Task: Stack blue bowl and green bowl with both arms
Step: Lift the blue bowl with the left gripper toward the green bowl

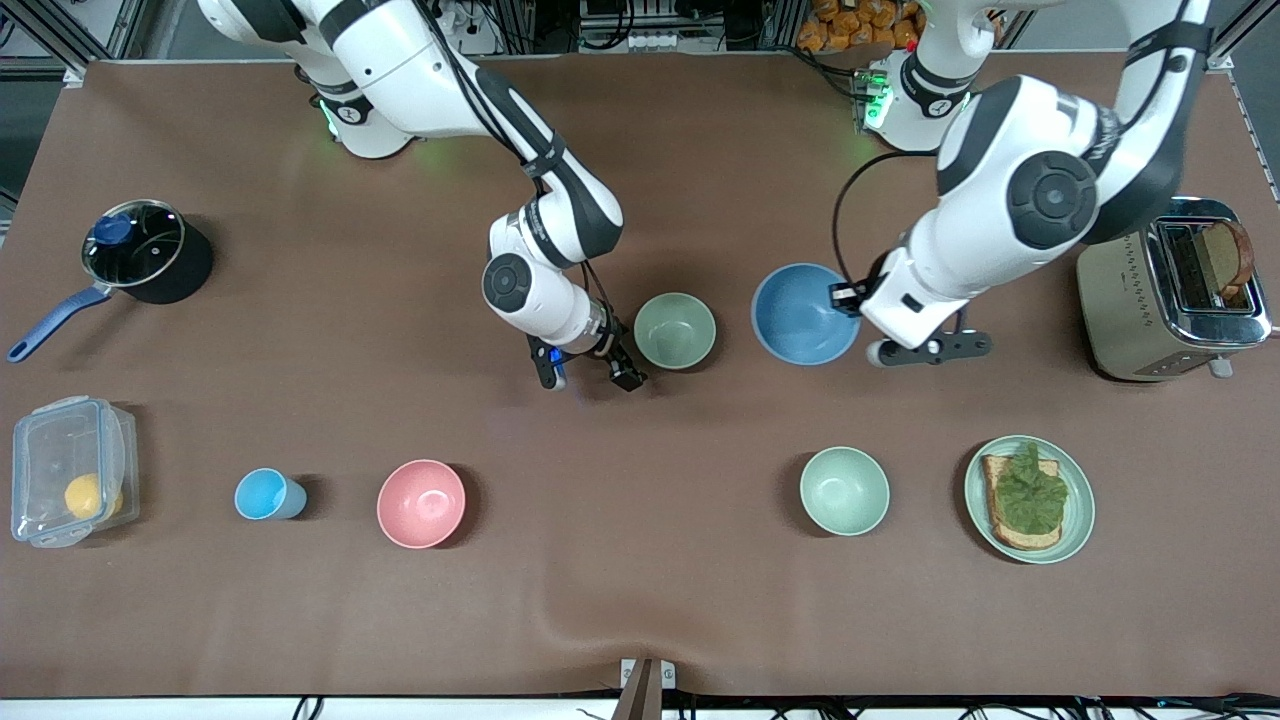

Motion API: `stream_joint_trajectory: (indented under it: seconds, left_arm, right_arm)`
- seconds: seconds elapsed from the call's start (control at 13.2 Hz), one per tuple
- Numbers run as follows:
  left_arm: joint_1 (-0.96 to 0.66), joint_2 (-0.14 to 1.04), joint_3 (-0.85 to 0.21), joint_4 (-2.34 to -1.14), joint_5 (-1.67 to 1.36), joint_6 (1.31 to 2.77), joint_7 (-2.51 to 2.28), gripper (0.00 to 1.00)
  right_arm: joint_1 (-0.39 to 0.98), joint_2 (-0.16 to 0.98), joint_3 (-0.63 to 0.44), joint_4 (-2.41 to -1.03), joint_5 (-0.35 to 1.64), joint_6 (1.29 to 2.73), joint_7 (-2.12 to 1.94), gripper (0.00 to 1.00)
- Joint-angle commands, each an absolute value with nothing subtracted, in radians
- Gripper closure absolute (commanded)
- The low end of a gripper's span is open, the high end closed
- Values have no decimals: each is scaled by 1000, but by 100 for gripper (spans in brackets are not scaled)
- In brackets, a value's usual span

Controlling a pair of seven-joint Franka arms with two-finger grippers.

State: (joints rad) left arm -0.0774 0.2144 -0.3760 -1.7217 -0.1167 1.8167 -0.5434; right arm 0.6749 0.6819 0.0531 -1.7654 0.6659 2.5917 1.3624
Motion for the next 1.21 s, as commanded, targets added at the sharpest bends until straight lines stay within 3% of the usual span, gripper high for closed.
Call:
stream_joint_trajectory:
  seconds: [0.0,0.3,1.13]
  left_arm:
    - [-124,238,-376,-1715,-140,1864,-620,100]
    - [-167,298,-374,-1730,-140,1933,-706,100]
    - [-247,319,-376,-1894,-137,2201,-821,100]
  right_arm:
    - [646,689,74,-1750,704,2577,1321,0]
    - [641,684,74,-1759,704,2554,1318,0]
    - [634,684,74,-1766,706,2548,1319,0]
